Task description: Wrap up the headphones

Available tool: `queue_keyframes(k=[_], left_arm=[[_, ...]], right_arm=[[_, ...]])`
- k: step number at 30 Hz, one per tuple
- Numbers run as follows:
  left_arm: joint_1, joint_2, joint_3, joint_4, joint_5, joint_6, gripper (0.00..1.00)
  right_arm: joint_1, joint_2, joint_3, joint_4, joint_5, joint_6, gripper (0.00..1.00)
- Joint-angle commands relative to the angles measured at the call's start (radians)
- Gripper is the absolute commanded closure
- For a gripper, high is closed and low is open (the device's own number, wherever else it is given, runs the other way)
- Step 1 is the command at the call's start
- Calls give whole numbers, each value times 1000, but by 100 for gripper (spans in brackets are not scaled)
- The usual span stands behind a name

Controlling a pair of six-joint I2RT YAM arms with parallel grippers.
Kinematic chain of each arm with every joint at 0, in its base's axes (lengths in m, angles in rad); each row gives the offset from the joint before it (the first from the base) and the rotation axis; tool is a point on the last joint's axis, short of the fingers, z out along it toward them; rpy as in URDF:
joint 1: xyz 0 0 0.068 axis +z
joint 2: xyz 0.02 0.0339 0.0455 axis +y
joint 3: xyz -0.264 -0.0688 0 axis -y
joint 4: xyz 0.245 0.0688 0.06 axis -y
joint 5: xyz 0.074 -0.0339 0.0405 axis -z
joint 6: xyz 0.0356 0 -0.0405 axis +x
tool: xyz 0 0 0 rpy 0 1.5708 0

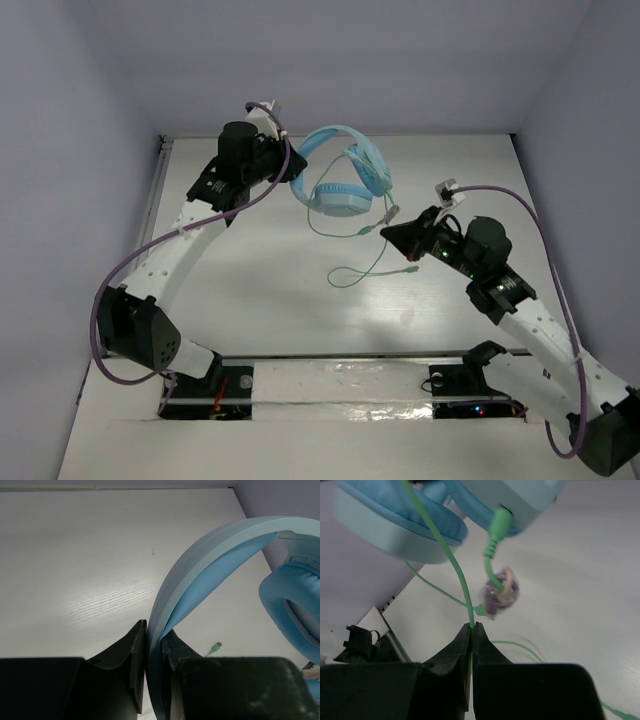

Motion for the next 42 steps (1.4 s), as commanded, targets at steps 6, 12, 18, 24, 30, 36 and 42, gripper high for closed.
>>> queue_keyframes(k=[6, 12, 18, 24, 30, 36, 42], left_arm=[[5, -80, -21, 90, -13, -54, 100], [5, -60, 62, -20, -51, 11, 100], [5, -83, -6, -54, 35, 48, 100], [5, -51, -44, -106, -75, 95, 100], [-13, -6, 8, -138, -60, 127, 100], [-13, -60, -55, -126, 3, 160, 100], [-1, -88, -11, -121, 98, 175, 100]], right_arm=[[-1, -48, 130, -141, 67, -19, 100], [-1, -107, 192, -181, 137, -28, 100], [-1, 95, 533, -335, 354, -151, 100], [-1, 196, 749, -466, 290, -199, 100], [-1, 317, 918, -647, 381, -263, 100], [-1, 411, 954, -716, 602, -292, 100], [-1, 385, 830, -655, 696, -262, 100]])
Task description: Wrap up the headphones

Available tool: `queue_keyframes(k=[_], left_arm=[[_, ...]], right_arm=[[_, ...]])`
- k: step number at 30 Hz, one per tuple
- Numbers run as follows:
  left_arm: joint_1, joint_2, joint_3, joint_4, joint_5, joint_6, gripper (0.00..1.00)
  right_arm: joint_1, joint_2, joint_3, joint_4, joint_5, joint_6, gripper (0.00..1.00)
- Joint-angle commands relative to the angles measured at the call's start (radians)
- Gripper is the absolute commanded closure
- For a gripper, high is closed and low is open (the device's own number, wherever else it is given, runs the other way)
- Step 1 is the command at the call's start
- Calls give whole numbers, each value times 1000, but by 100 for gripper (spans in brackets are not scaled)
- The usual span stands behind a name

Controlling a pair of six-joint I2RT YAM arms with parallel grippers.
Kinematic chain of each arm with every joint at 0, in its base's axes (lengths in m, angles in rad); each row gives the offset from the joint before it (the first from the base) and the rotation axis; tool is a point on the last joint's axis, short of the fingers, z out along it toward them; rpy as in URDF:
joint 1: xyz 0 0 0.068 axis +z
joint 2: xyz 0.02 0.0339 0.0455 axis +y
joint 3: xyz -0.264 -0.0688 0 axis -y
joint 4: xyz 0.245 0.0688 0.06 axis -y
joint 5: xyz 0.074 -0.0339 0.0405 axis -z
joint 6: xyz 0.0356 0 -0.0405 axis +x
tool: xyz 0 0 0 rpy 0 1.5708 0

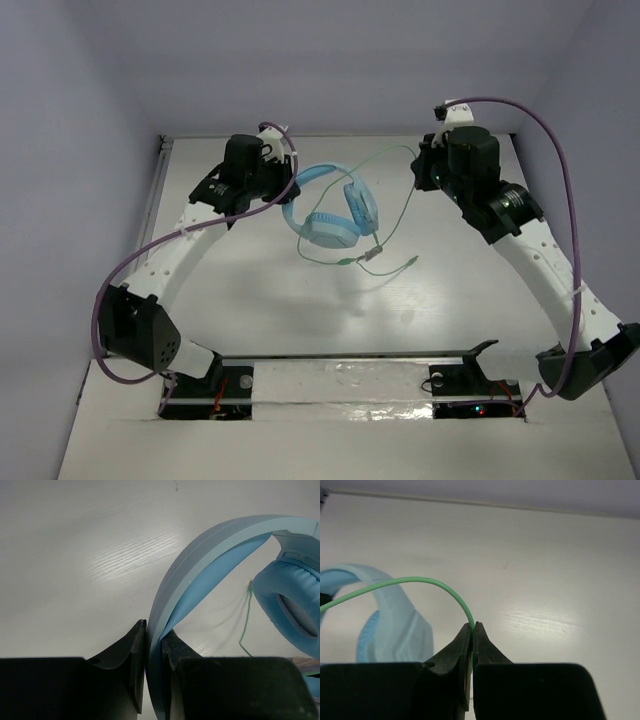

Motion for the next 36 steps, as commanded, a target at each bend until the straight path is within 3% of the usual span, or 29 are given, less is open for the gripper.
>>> queue_keyframes(k=[1, 4, 8, 12, 15, 16, 21, 23, 25, 26, 28, 30, 36], left_arm=[[16, -88, 53, 78, 153, -25, 100], [29, -88, 69, 93, 218, -40, 100], [70, -84, 66, 147, 367, -81, 100], [70, -88, 69, 141, 370, -63, 100], [70, -82, 84, 100, 271, -33, 100], [70, -76, 110, 75, 115, -23, 100], [81, -107, 107, 105, 14, -14, 100], [81, -110, 110, 115, -71, -16, 100], [81, -102, 121, 124, -44, -28, 100], [81, -95, 124, 131, -14, -43, 100], [81, -79, 168, 113, 51, -43, 100], [81, -73, 191, 101, 28, -33, 100], [81, -56, 239, 92, 125, -45, 100]], right_arm=[[-1, -54, -49, 41, 124, 2, 100], [-1, -57, -87, 38, 196, 16, 100], [-1, -136, -214, 148, 144, 63, 100], [-1, -108, -198, 122, 253, 50, 100], [-1, -102, -196, 133, 244, 56, 100], [-1, -91, -189, 121, 183, 54, 100], [-1, -149, -195, 133, -35, 59, 100], [-1, -177, -190, 162, -191, 75, 100], [-1, -165, -135, 164, -344, 105, 100], [-1, -144, -114, 150, -351, 109, 100], [-1, -119, -52, 109, -240, 109, 100], [-1, -111, -40, 35, -152, 92, 100], [-1, -168, -143, 13, 35, 102, 100]])
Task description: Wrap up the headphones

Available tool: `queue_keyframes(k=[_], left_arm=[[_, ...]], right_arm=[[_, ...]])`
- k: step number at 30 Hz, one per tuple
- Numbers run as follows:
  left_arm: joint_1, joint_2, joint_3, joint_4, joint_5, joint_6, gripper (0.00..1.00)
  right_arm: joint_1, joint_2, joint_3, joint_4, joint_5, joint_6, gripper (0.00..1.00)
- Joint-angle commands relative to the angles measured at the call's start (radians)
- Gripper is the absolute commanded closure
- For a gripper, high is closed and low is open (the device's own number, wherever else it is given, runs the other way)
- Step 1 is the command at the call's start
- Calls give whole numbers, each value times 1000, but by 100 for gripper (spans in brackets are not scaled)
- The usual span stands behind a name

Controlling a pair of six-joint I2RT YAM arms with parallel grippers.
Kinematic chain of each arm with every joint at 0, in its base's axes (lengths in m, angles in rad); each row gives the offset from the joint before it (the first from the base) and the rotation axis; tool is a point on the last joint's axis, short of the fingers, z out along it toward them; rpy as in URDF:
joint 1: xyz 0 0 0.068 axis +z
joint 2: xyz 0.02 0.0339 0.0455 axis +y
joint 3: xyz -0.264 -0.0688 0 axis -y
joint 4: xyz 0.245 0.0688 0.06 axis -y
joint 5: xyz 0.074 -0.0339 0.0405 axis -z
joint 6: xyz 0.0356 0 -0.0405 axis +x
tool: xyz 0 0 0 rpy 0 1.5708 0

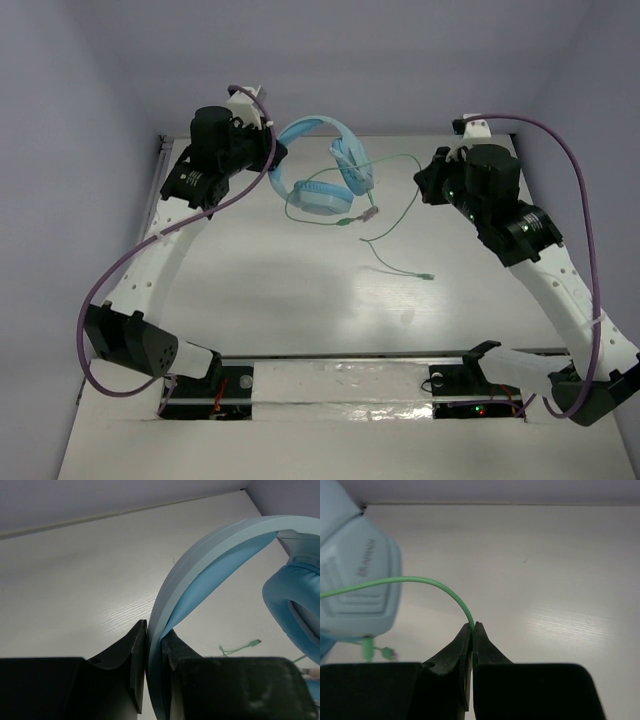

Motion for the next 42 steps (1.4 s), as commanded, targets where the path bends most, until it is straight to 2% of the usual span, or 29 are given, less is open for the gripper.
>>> queue_keyframes(k=[1, 3, 5, 10, 14, 19, 22, 24, 31, 37, 42], left_arm=[[0, -19, 50, 74, 65, -49, 100], [0, -30, 50, 67, 50, -42, 100], [0, -22, 50, 56, 79, -42, 100], [-55, -26, -53, 61, 154, -57, 100], [-105, -21, -123, 42, 77, -49, 100], [-124, 27, -129, 12, -16, -42, 100], [-133, 33, -126, 25, 24, -36, 100], [-144, 33, -105, 4, 4, -30, 100], [-144, -48, -142, 50, 189, -28, 100], [-86, -117, -160, 79, 267, -48, 100], [-52, -132, -140, 67, 238, -43, 100]], right_arm=[[-2, 1, 3, -52, 153, 10, 100], [-2, -20, -4, -19, 162, -3, 100], [-2, -52, -18, 93, 54, -17, 100], [-2, 26, 94, 101, 37, -51, 100], [-2, 92, 174, 93, -20, -72, 100], [-2, 43, 154, 119, -127, -69, 100], [-2, 44, 157, 87, -37, -82, 100], [-2, 58, 157, 72, -39, -89, 100], [-11, 132, 80, 116, 107, -72, 100], [-59, 66, -41, 240, 106, -4, 100], [-100, 5, -150, 309, 70, 35, 100]])
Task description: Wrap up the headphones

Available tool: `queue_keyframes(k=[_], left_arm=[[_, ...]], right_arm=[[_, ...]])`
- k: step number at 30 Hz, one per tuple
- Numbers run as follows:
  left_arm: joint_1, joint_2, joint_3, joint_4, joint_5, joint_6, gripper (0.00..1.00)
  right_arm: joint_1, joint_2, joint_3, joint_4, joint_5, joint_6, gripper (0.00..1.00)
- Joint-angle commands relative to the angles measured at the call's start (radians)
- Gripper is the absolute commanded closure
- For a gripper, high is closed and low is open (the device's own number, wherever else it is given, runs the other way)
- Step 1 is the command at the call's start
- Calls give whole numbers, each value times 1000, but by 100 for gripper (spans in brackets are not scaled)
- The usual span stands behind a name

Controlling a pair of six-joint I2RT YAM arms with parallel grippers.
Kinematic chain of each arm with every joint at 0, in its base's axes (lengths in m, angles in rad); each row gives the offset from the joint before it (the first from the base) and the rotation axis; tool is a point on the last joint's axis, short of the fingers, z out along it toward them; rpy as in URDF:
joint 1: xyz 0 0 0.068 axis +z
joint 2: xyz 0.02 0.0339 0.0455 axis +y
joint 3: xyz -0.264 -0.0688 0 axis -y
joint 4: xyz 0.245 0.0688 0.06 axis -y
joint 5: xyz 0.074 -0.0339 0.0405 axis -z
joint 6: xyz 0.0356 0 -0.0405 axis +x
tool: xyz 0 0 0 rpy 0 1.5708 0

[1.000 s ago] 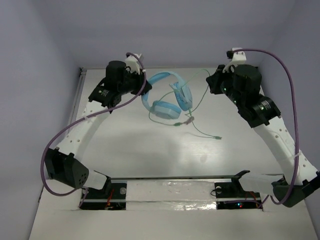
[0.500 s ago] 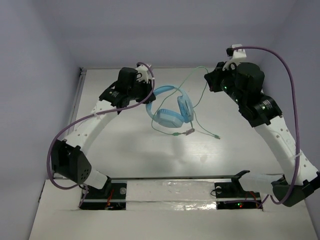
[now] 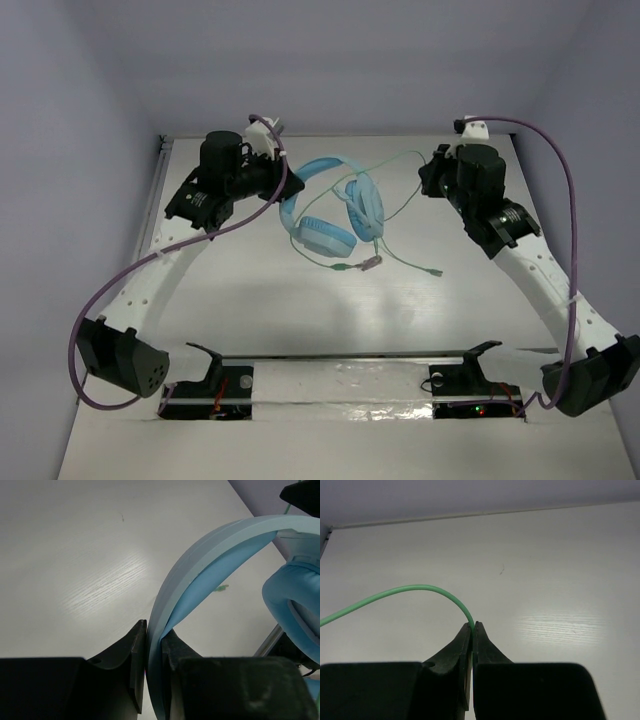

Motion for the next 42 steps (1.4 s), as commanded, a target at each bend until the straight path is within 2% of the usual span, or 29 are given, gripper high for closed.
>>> queue_keyframes(k=[1, 9, 13, 17, 20, 22, 23, 26, 27, 30, 34, 42], left_arm=[[26, -45, 21, 83, 71, -47, 100], [85, -60, 50, 125, 101, -93, 100], [101, -62, 61, 203, 202, -165, 100], [101, -51, 94, 240, 274, -233, 100], [101, -59, 90, 278, 288, -291, 100], [101, -62, 76, 307, 301, -325, 100], [101, -63, 64, 313, 306, -331, 100], [101, -70, 42, 316, 288, -334, 100], [101, -71, 38, 315, 285, -336, 100], [101, -71, 38, 316, 262, -339, 100], [101, -53, 74, 318, 237, -367, 100], [110, -17, 185, 318, 262, -402, 100]], right_arm=[[-32, -69, -32, 126, -5, 39, 100], [-42, -110, -156, 193, -62, 94, 100], [-42, -94, -268, 282, -194, 130, 100], [-42, -42, -361, 492, -409, 166, 100], [-42, -6, -421, 671, -531, 212, 100], [-42, 9, -431, 733, -570, 234, 100], [-42, 32, -420, 770, -594, 237, 98], [-42, 92, -392, 811, -646, 237, 81], [-42, 106, -377, 823, -665, 239, 70], [-23, 168, -366, 870, -706, 248, 56], [41, 248, -354, 902, -692, 236, 51], [64, 359, -443, 1064, -625, 251, 53]])
